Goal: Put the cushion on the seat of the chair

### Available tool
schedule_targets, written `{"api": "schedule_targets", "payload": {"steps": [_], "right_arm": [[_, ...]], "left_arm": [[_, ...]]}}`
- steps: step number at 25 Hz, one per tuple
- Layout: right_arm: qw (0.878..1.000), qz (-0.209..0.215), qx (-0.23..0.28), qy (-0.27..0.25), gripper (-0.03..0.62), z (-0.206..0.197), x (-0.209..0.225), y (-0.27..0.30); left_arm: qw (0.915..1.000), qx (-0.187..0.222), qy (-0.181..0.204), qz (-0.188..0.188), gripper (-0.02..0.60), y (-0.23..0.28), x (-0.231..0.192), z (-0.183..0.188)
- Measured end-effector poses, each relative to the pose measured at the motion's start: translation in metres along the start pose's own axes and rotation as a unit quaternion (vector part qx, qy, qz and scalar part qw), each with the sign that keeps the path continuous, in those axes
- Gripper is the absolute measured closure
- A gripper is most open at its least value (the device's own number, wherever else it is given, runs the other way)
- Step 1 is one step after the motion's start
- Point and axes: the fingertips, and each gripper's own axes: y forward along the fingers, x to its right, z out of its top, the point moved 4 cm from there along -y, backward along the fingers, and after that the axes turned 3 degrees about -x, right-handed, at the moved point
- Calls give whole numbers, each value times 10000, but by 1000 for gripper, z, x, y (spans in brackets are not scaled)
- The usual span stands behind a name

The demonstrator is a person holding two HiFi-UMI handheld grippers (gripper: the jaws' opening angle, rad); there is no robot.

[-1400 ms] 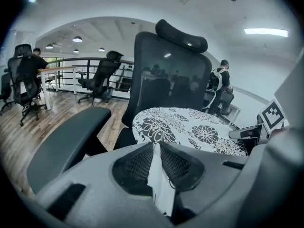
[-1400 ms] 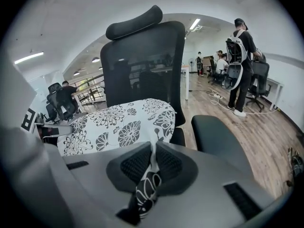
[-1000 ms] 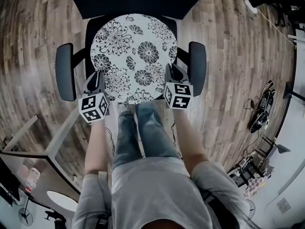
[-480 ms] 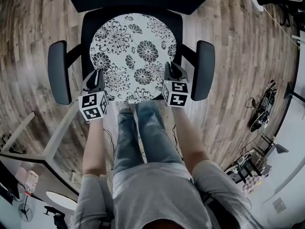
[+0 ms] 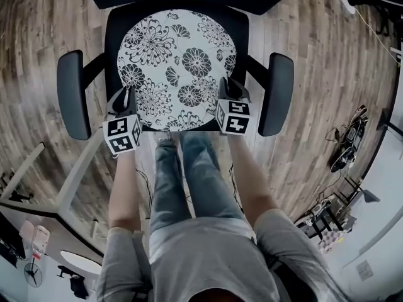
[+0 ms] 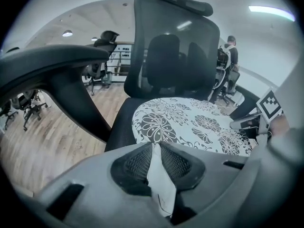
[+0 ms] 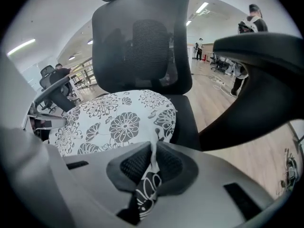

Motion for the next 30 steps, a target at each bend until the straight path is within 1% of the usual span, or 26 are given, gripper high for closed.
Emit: {"api": "schedule_targets", "payload": {"steps": [5, 11, 16, 19, 23, 28, 30], "right_arm": [[9998, 29, -141, 101, 566, -8, 2, 10], [9996, 98, -254, -30, 566, -14, 5, 20], [9994, 165, -274, -152, 566, -15, 4, 24], [9996, 204, -177, -46, 563, -13, 5, 21], [9996, 183, 45, 210, 523, -7, 9, 10], [9988, 148, 424, 183, 522, 4, 3, -7], [9983, 130, 537, 187, 522, 8, -1, -14]], "left_arm": [[9999, -132, -68, 73, 512, 7, -5, -8], [9992, -268, -291, 64, 479, 14, -9, -17], [9988, -238, -409, 88, 440, 15, -14, -16], [9992, -169, -345, 97, 436, 12, -14, -13], [9994, -44, -323, 76, 436, 4, -12, -8], [9997, 148, -161, 127, 438, -7, -8, 1], [9997, 200, -100, 126, 462, -12, -8, 4]]}}
